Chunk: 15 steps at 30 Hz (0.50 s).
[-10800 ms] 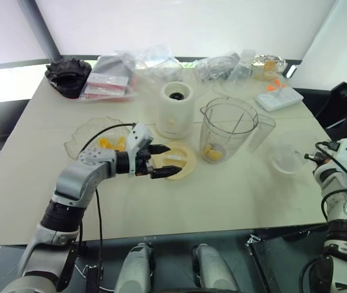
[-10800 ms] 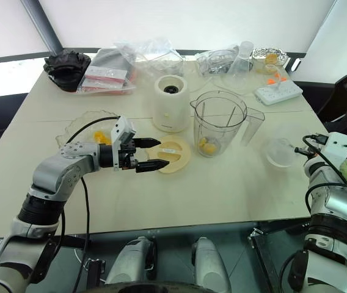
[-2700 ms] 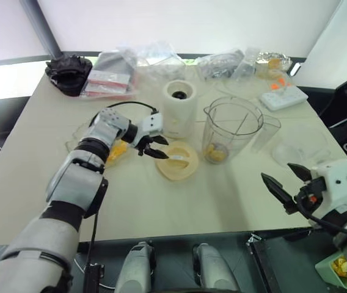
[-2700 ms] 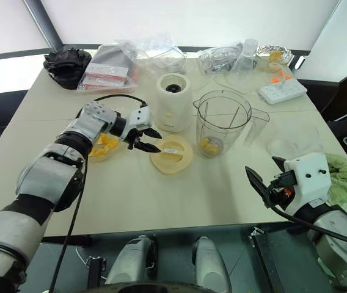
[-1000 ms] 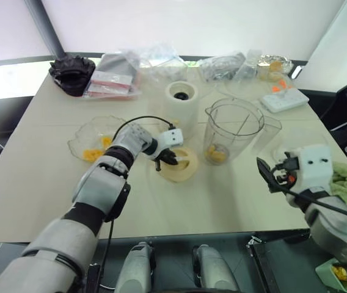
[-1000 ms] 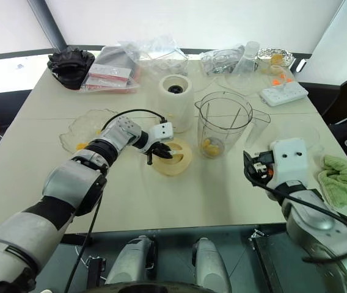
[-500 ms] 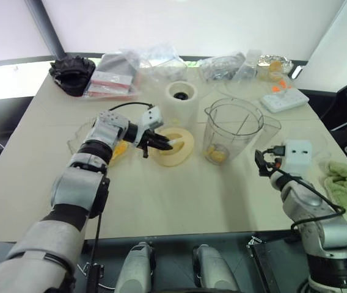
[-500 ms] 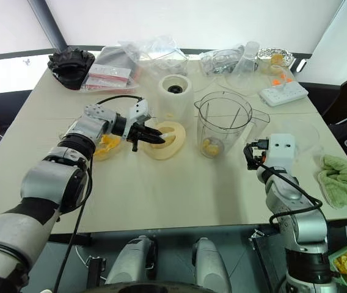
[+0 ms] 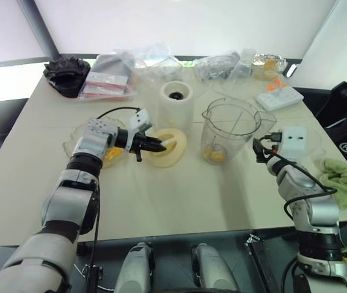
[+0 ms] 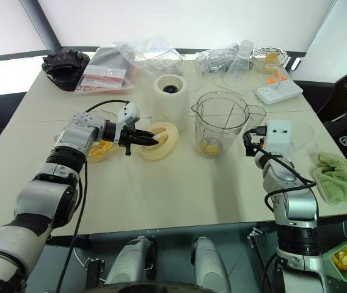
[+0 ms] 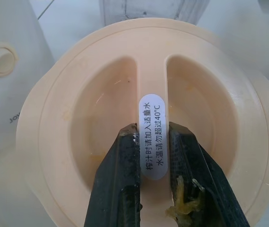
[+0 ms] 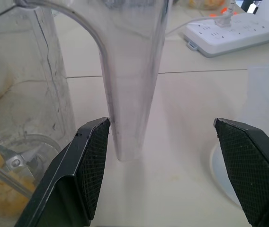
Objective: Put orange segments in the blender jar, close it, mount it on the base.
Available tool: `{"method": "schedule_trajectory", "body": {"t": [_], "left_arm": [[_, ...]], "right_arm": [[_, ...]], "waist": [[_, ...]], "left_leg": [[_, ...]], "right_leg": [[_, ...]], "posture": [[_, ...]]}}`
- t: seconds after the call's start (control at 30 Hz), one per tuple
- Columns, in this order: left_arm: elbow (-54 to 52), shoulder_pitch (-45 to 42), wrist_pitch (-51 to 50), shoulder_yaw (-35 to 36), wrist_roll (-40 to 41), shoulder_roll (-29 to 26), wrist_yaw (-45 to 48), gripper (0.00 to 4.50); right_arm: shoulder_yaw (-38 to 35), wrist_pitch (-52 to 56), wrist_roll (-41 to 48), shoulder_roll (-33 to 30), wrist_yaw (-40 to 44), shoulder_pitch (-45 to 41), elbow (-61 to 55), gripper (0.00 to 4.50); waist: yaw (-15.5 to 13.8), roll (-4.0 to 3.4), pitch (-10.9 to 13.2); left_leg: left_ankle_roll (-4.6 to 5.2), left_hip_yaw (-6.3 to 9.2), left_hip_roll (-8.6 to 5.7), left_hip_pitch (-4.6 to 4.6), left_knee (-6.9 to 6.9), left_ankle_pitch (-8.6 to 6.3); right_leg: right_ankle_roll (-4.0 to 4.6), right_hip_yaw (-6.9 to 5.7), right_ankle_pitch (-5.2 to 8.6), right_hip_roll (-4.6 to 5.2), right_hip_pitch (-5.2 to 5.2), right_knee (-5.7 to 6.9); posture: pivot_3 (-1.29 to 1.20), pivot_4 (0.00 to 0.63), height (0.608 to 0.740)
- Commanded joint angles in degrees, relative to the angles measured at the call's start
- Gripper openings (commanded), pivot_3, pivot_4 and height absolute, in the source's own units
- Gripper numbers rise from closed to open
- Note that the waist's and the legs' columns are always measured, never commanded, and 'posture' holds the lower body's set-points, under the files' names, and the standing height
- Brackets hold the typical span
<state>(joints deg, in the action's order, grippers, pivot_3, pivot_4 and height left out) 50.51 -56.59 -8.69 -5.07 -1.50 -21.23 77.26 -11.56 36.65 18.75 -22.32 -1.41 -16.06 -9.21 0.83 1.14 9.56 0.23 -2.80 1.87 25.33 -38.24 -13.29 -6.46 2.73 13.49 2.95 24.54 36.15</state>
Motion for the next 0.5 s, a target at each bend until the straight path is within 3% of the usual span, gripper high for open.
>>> {"method": "schedule_trajectory", "body": {"t": [0.03,0.5], "left_arm": [[-2.5,-0.5,-0.2,0.6,1.7,-0.9,-1.1,0.27],[-3.4,-0.3,0.3,0.0,2.4,-1.5,-2.3,0.27]], "right_arm": [[-0.5,-1.6,-0.8,0.5,1.4,-2.6,1.0,3.62],[-1.9,-8.7,-3.6,0.7,5.7,-7.8,12.6,3.62]], "waist": [[0.0,0.00,0.0],[0.0,-0.01,0.0]], "left_leg": [[0.00,0.00,0.00,0.00,0.00,0.00],[0.00,-0.01,0.00,0.00,0.00,0.00]], "right_leg": [[0.00,0.00,0.00,0.00,0.00,0.00],[-0.01,0.01,-0.01,-0.02,0.00,0.01]], "posture": [[0.00,0.150,0.740],[0.00,0.150,0.740]]}}
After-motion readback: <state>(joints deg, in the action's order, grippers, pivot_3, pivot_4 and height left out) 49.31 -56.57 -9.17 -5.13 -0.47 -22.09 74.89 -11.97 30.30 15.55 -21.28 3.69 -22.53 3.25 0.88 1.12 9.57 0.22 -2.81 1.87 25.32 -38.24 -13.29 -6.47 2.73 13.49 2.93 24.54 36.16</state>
